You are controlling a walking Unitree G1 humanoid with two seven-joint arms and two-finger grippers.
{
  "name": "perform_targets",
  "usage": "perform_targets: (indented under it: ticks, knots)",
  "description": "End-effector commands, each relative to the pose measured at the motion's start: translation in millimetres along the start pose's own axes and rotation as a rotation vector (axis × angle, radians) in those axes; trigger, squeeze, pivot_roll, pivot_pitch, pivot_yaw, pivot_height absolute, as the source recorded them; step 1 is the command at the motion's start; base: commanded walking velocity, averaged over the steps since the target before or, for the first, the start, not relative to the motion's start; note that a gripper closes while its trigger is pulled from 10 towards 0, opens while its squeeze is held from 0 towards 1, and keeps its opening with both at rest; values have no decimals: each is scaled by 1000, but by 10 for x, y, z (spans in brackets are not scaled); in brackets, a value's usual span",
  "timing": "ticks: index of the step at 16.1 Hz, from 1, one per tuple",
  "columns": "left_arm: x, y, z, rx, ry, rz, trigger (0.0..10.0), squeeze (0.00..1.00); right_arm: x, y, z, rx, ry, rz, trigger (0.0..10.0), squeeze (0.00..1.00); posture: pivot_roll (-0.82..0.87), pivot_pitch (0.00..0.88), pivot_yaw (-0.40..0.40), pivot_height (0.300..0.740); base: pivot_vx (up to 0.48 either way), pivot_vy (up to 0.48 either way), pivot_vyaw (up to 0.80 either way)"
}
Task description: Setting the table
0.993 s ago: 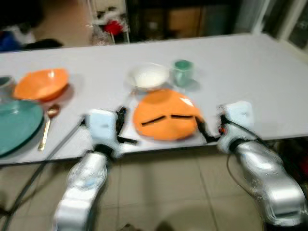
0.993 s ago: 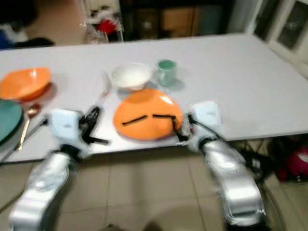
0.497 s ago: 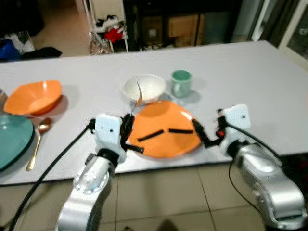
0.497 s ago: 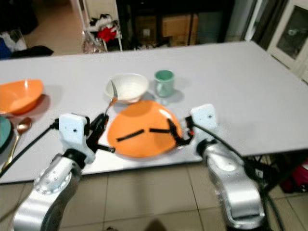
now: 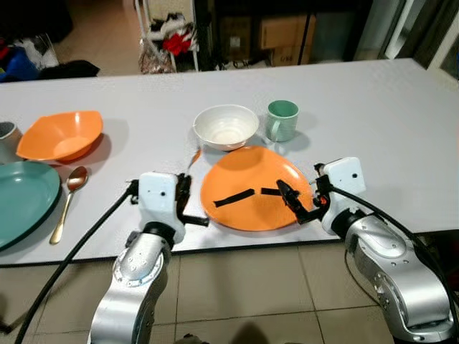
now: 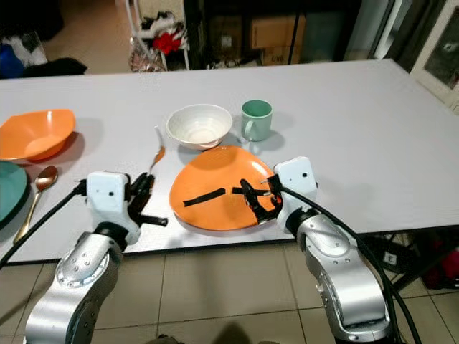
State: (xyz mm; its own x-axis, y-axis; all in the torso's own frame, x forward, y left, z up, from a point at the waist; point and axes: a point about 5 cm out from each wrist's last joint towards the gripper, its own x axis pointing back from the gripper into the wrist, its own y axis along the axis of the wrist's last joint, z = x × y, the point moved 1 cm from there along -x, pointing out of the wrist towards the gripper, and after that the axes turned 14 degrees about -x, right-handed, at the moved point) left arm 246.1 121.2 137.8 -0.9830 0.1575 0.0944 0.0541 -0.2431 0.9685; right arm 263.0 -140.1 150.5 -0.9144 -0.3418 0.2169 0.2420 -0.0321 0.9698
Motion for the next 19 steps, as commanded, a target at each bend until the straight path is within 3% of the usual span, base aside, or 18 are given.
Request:
perform_targets:
  ticks: [1, 8, 11, 17, 19]
  knots:
    - [-4, 40, 15, -10, 17, -14, 10000, 0, -27, 41, -2, 15, 1, -10, 10000, 0, -125, 30, 58, 740, 0, -420, 0]
    - [-79, 52, 44, -37, 29, -20, 10000, 0, -30, 30, -27, -2, 3, -8, 10000, 0, -136, 4, 61, 740, 0, -480, 216]
    - [-165, 11, 132, -83, 71, 16, 10000, 0, -13, 25, -19, -4, 36, 0, 10000, 0, -136, 7, 57, 740, 0, -296, 0]
    - [-601, -98, 401, -304, 88, 182, 10000, 0, 7, 65, -18, -20, 135, 29, 10000, 0, -146, 19, 40, 740, 0, 0, 0]
    - [-694, -109, 425, -347, 92, 210, 10000, 0, 33, 69, 24, -8, 184, 43, 10000, 0, -156, 25, 44, 740, 0, 0, 0]
